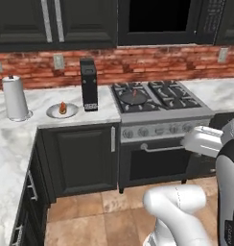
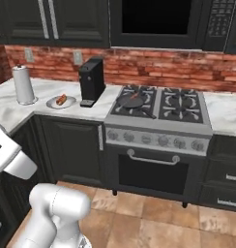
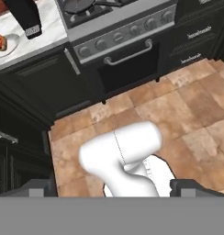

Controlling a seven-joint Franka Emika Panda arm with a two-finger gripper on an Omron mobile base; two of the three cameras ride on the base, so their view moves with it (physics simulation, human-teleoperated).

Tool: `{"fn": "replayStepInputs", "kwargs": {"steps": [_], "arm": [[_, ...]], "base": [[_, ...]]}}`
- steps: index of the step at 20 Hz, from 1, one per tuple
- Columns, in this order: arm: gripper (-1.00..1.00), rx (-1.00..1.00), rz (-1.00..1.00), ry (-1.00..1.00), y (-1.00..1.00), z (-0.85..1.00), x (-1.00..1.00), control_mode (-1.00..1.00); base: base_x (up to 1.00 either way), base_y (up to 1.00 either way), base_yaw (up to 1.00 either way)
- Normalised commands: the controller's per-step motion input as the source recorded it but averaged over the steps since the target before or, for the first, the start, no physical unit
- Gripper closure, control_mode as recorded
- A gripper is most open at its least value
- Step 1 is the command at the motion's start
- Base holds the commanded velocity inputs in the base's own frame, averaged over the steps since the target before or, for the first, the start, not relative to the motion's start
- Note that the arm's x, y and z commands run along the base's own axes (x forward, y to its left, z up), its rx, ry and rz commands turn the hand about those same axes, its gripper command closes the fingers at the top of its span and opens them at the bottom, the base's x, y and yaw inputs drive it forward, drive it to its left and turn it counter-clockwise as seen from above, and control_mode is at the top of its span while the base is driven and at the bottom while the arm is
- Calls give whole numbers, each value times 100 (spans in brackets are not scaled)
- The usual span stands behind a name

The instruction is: Place the cold items (cucumber and squash) from the fridge in one tupperware on the dining counter. Place the warm items (kebab skewer and hot dog) in the stove area in another tupperware.

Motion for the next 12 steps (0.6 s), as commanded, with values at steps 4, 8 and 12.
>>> {"fn": "replayStepInputs", "kwargs": {"steps": [4, 8, 12], "arm": [[-100, 0, 0, 0, 0, 0, 0, 100], [-100, 0, 0, 0, 0, 0, 0, 100], [-100, 0, 0, 0, 0, 0, 0, 100]], "base": [[72, 27, 21], [66, 27, 9], [68, 38, 1]]}}
